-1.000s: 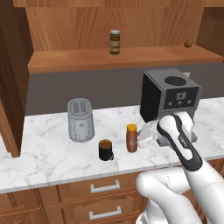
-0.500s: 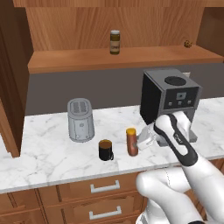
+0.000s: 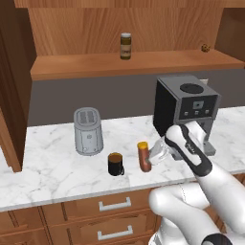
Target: Pick the cinnamon and honey bottle from the cabinet and place them next to the mug.
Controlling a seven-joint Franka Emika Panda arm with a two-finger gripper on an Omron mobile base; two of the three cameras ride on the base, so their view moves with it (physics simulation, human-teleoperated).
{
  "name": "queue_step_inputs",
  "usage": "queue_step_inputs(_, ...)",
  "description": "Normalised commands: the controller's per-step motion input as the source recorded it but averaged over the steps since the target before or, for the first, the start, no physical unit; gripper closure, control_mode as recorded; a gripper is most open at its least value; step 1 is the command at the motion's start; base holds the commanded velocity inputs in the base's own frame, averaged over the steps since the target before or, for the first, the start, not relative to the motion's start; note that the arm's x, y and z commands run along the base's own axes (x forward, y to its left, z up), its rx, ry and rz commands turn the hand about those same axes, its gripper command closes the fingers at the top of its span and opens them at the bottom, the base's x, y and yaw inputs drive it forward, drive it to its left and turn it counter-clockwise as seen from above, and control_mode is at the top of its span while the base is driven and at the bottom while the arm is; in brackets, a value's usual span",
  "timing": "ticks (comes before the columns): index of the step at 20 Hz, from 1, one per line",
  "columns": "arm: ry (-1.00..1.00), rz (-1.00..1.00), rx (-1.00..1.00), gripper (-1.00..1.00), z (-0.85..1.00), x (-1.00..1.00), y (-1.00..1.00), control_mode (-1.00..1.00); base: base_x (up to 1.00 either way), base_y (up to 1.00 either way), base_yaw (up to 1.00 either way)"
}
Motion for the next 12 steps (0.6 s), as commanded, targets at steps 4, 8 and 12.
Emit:
queue_step_inputs(4,-0.04,0.00,-0.02,1.00,-0.14,0.26,0.02,-1.00,0.00,0.00,0.00)
queue_step_inputs(8,-0.04,-0.02,-0.01,1.00,-0.10,0.33,0.14,-1.00,0.00,0.00,0.00)
queue_step_inputs(12,-0.02,-0.04,0.00,1.00,-0.07,0.24,0.16,-1.00,0.00,0.00,0.00)
